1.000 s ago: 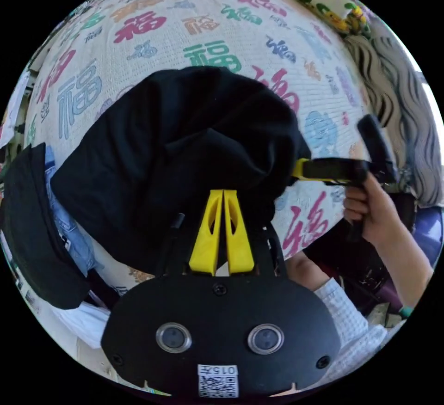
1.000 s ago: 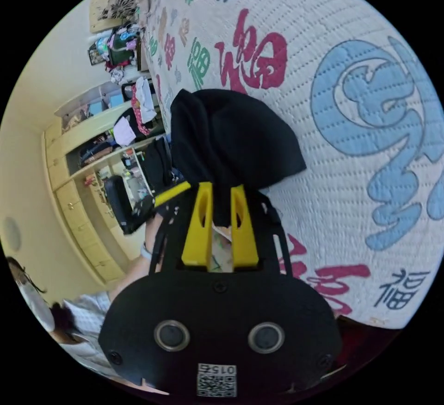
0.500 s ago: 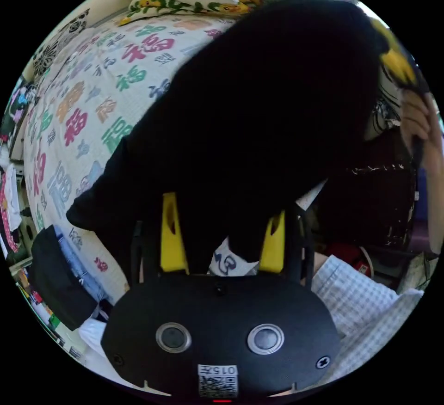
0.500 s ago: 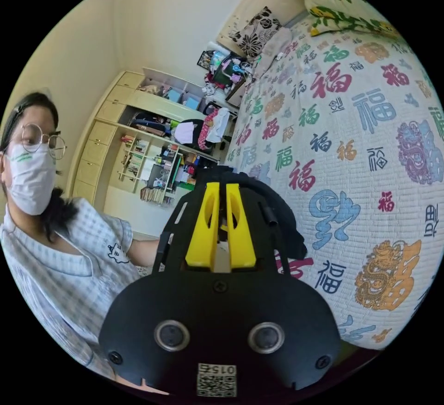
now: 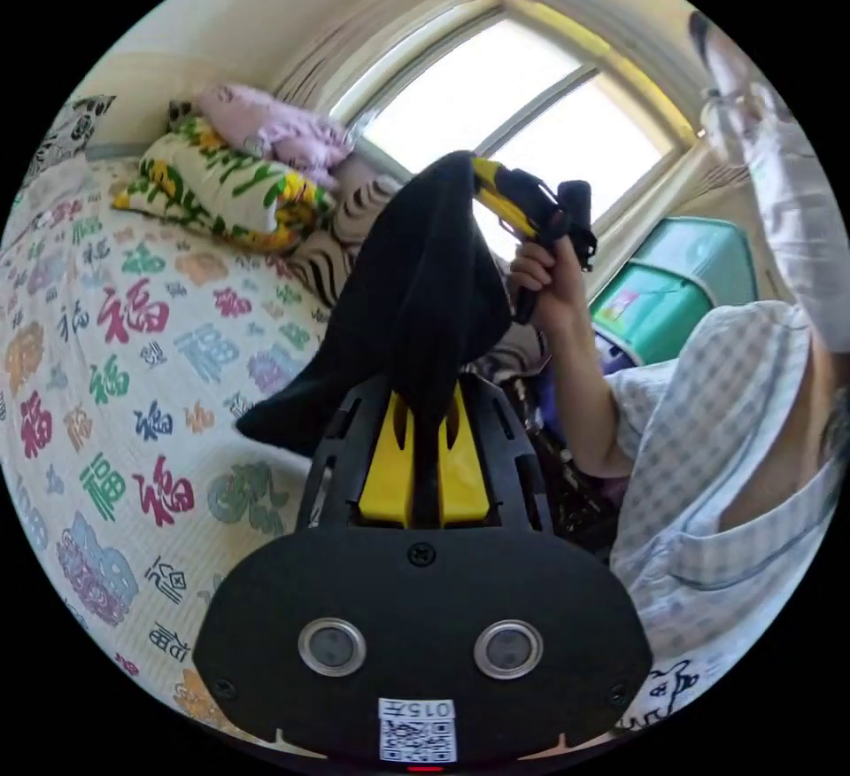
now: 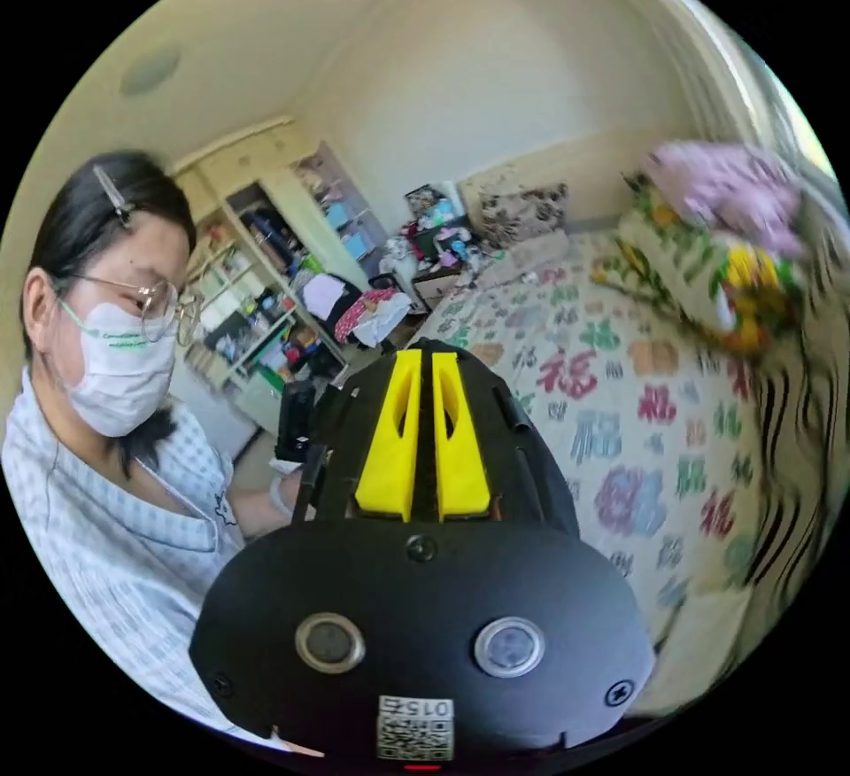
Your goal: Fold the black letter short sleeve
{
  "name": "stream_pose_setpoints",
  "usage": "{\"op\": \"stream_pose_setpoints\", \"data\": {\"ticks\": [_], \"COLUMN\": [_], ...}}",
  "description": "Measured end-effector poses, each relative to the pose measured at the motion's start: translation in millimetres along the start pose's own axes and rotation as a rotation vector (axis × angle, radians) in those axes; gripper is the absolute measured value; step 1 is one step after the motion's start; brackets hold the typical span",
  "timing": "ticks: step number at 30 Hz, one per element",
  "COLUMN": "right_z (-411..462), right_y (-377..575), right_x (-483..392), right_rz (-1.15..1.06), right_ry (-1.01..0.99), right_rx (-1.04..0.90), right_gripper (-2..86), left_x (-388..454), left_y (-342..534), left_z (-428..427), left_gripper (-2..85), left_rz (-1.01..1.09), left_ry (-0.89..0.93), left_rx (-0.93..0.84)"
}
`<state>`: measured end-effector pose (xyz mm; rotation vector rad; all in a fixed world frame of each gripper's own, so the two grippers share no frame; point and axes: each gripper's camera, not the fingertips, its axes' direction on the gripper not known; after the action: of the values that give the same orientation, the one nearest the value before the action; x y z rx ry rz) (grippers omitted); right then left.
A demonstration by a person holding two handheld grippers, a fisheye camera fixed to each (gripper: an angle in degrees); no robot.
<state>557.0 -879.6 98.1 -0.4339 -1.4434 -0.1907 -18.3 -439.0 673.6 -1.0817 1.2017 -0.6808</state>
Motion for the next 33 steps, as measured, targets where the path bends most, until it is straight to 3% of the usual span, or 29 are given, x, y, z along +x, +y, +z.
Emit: {"op": "stream_pose_setpoints", "data": {"ticks": [4,6,11,16,21,25,28,33], "right_z": [89,129,183,165,118,116,142,203], "right_y": [-61,-62,-8,103,137,97,56,-3], "right_x": [-16,-18,14,81,114,142,170,206], "right_rz": [-0.143,-0.176,0.076,0.597,0.827,0.717,0.597,0.454], "right_ry": [-0.205,-0.271,-0.382,-0.273,-0.058,0.083,0.124,0.086], "right_rx": [-0.258,-0.341,-0.483,-0.593,-0.593,-0.579,-0.592,-0.614], "right_gripper": [3.1,4.1,4.3,5.4,5.8,7.6,9.2,10.3], "left_x": [-21,-51,-115,-146,-142,-134,-129,-186], "left_y": [10,43,134,178,133,83,15,-105], "left_z": [-30,-44,-53,-39,-35,-54,-64,-9], "left_gripper": [0.1,0.2,0.8,2.5,5.9,6.7,6.6,8.1], "left_rz": [-0.133,-0.315,-0.795,-1.064,-1.004,-0.956,-0.753,-0.426], "left_ry": [-0.031,-0.077,-0.283,-0.376,-0.402,-0.612,-0.818,-0.602], "left_rx": [0.05,0.05,-0.043,-0.334,-0.575,-0.669,-0.59,-0.478]}}
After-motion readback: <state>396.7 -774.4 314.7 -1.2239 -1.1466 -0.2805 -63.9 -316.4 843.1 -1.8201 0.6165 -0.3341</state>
